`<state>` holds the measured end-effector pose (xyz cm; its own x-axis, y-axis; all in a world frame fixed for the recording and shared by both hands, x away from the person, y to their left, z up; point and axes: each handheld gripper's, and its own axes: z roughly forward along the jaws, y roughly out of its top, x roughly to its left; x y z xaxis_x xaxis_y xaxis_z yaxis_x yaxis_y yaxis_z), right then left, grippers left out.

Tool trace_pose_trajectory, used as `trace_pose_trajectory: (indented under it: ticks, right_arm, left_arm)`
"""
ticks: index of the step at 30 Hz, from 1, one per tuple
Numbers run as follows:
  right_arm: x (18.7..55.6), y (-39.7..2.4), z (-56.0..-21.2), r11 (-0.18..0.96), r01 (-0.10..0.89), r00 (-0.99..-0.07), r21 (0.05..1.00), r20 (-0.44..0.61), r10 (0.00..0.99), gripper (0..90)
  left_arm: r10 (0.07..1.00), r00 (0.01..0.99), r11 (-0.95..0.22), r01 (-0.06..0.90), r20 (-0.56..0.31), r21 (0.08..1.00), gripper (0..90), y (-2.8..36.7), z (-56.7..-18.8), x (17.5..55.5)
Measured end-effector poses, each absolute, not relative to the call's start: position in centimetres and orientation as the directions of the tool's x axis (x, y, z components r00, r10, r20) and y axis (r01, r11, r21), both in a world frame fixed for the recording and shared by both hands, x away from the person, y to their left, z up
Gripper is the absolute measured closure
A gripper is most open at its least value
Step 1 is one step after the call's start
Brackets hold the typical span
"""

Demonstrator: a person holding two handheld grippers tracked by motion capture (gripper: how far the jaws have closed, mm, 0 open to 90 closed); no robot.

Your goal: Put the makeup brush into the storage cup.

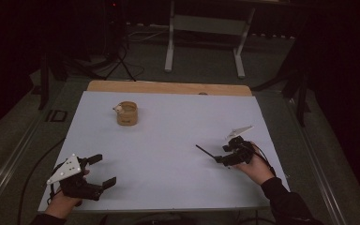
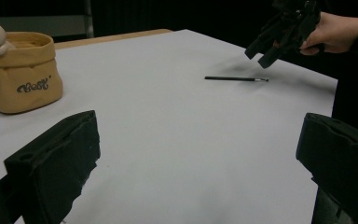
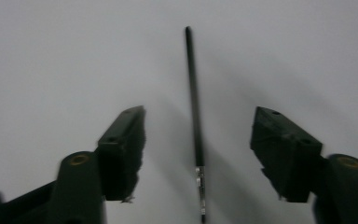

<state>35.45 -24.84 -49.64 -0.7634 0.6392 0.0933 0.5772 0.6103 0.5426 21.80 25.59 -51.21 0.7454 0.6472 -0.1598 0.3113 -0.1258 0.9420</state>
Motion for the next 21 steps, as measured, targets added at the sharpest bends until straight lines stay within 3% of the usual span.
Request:
trace_pose_trajectory:
  ticks: [5,10,21]
  right_arm:
    - [35.5,-24.6,-49.5,0.647,0.576,-0.775,0.499,0.083,0.626,48.9]
    - [35.7,-24.3,-50.0,0.673,0.601,-0.772,0.431,0.094,0.629,59.2]
    - [35.6,-23.7,-51.4,0.715,0.594,-0.778,0.37,0.034,0.628,70.0]
  left_arm:
    - [0.644,0.748,-0.132,0.311,-0.158,0.941,0.0,25.5,-51.2,21.8]
    - [0.643,0.749,-0.127,0.31,-0.16,0.942,0.0,25.5,-51.2,21.7]
    - [0.636,0.754,-0.125,0.308,-0.162,0.943,0.0,25.4,-51.2,21.7]
